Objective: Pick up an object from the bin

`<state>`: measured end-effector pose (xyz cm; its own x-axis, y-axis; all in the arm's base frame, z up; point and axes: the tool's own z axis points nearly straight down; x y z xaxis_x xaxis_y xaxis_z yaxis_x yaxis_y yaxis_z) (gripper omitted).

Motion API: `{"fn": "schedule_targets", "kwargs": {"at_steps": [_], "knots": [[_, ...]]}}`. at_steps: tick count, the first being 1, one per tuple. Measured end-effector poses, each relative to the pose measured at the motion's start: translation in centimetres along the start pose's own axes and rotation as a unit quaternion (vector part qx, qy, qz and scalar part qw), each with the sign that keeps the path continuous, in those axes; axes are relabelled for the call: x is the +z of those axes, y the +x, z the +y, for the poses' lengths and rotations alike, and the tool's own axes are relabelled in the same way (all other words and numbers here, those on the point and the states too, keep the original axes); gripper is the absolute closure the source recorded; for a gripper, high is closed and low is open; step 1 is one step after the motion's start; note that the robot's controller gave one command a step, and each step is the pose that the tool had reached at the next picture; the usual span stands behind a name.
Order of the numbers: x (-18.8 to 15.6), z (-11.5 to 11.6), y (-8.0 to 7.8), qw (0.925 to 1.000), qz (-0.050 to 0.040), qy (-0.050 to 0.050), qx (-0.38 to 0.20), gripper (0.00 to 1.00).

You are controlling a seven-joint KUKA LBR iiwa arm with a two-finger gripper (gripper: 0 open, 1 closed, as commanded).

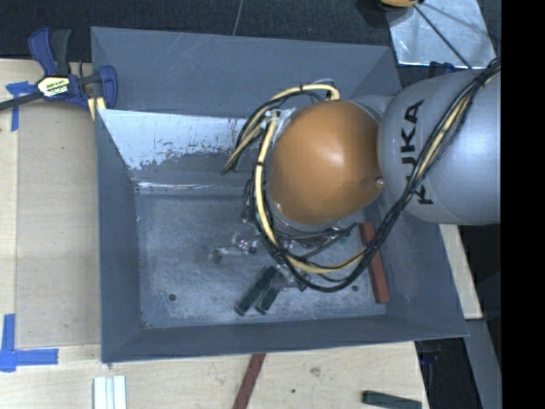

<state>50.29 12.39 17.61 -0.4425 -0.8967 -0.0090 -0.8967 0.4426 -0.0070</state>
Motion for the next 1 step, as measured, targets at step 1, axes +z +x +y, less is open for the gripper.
{"fn": "schedule_targets", "kwargs": {"at_steps": [1], "knots": [[6.04,-1.70,0.66,0.9999,0.0021,-0.001,0.013,0.00]]}}
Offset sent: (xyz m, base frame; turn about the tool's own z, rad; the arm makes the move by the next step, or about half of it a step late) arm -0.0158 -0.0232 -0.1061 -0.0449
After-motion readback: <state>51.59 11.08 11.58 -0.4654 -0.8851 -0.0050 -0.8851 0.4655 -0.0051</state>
